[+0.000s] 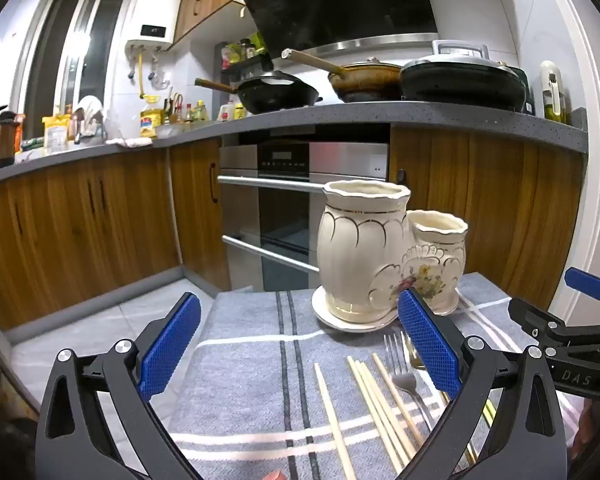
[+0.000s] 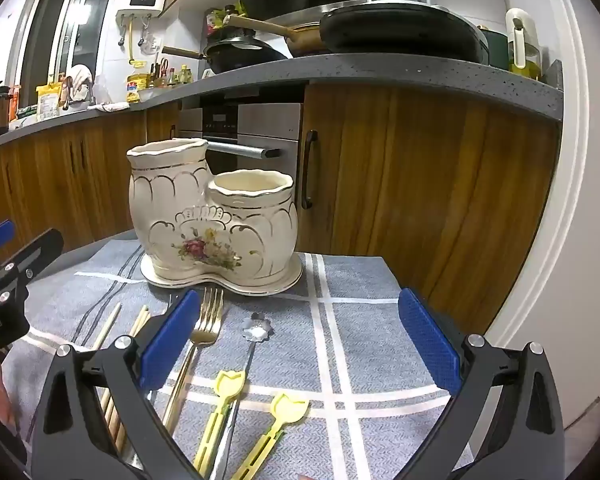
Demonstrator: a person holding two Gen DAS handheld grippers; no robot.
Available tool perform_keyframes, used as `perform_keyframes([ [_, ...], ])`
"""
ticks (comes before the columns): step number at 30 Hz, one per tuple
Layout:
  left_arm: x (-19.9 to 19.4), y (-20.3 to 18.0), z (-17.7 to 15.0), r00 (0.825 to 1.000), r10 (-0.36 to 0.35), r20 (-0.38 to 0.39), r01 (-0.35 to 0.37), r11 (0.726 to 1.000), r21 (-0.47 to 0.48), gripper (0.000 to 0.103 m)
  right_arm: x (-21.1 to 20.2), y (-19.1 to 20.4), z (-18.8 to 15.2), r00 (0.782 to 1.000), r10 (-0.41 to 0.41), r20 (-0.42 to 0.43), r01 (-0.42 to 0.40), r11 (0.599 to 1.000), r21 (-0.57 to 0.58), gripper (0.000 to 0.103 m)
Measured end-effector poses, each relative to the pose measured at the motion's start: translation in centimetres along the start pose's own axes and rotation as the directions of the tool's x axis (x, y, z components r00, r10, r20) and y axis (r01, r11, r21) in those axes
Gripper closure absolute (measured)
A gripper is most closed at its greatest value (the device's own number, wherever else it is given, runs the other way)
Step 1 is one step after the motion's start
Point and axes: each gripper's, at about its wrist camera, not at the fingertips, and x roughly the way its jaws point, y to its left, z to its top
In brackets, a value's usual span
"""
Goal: Organize utensils
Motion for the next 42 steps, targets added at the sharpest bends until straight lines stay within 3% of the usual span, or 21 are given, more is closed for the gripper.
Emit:
perform_keyframes([
  [42,-0.01,0.01,0.00,1.000,-0.001,0.001,0.001,1.000,-0.002,0.005,-0.67,-0.53,0.15,1.000,-0.003,0.018,0.002,1.000,0.012,0.005],
])
